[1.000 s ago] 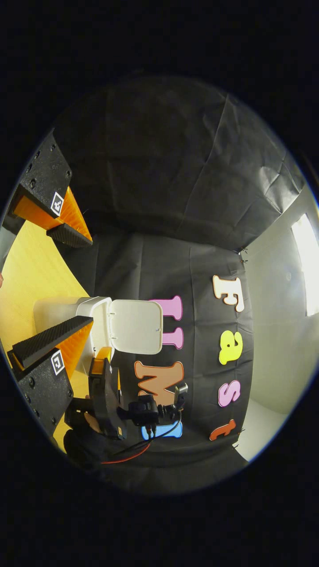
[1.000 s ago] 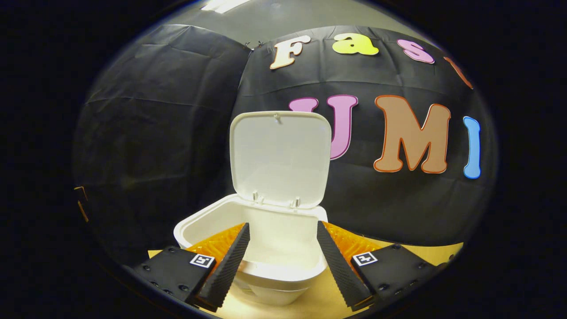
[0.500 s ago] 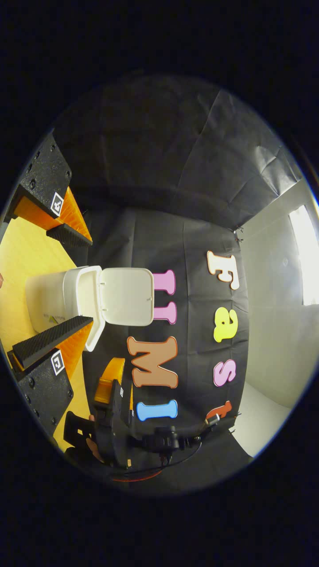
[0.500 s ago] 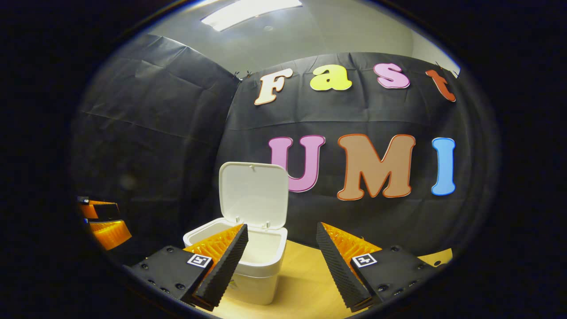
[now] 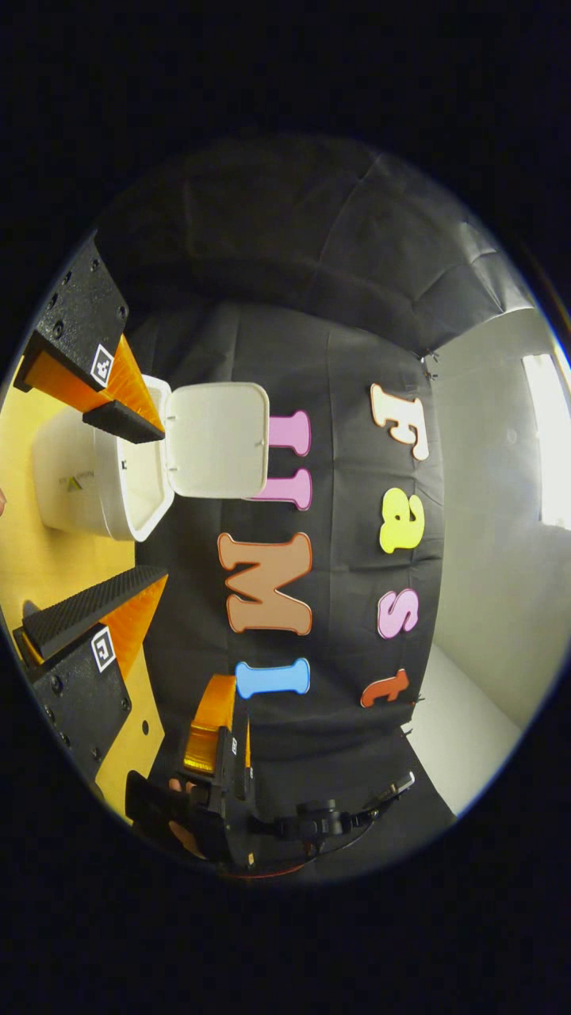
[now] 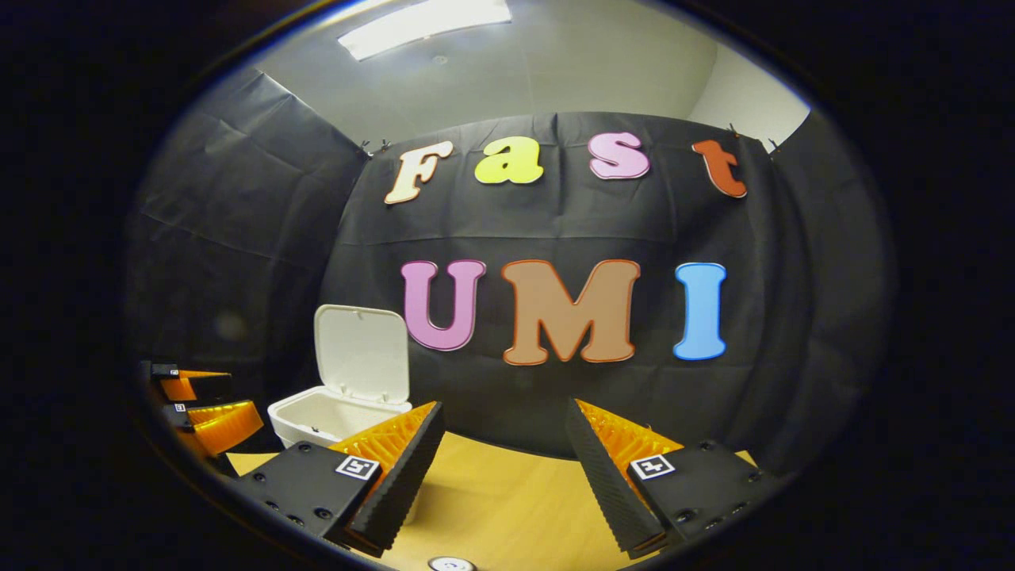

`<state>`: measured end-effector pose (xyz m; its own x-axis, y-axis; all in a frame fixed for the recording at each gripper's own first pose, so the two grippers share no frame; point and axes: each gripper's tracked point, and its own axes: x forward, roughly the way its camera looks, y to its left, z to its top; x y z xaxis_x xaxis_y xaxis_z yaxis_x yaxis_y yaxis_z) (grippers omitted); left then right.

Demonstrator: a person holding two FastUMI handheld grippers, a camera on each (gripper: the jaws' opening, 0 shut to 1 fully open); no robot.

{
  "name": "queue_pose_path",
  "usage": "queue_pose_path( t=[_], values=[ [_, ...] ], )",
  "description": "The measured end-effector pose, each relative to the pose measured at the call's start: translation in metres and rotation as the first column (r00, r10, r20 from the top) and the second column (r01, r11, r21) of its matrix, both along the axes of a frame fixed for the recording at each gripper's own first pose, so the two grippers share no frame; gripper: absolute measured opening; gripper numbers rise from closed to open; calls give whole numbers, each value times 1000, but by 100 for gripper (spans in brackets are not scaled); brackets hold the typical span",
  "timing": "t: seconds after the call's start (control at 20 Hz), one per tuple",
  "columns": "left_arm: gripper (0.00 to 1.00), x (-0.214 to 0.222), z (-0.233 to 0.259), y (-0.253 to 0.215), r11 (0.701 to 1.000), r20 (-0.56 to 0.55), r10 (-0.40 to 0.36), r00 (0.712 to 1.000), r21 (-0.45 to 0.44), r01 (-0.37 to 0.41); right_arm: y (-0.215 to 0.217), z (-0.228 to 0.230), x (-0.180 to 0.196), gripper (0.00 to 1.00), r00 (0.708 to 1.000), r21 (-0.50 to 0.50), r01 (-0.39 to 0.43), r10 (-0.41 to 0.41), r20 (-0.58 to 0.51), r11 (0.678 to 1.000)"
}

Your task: Press the lid of the desktop garbage bin to open it, pick up the crumpled paper on the desktop and throw it into the bin, then pick up the pop can on the desktop and drop it into the bin, and finally close the garbage bin lid.

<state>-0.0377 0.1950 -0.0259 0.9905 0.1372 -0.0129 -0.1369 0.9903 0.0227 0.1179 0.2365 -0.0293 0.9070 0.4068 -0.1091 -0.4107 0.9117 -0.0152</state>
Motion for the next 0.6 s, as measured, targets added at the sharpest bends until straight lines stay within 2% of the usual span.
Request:
queue_pose_path(
  t=[0.3,0.6],
  values=[
    [93,31,-18,-51,995,-29,-93,995,-27,92,-86,-5,-5,98,990,-10,141,-141,-25,990],
    [93,53,-63,-97,982,-115,-184,976,-64,177,-163,-22,-24,98,961,-33,266,-268,-73,963]
  ],
)
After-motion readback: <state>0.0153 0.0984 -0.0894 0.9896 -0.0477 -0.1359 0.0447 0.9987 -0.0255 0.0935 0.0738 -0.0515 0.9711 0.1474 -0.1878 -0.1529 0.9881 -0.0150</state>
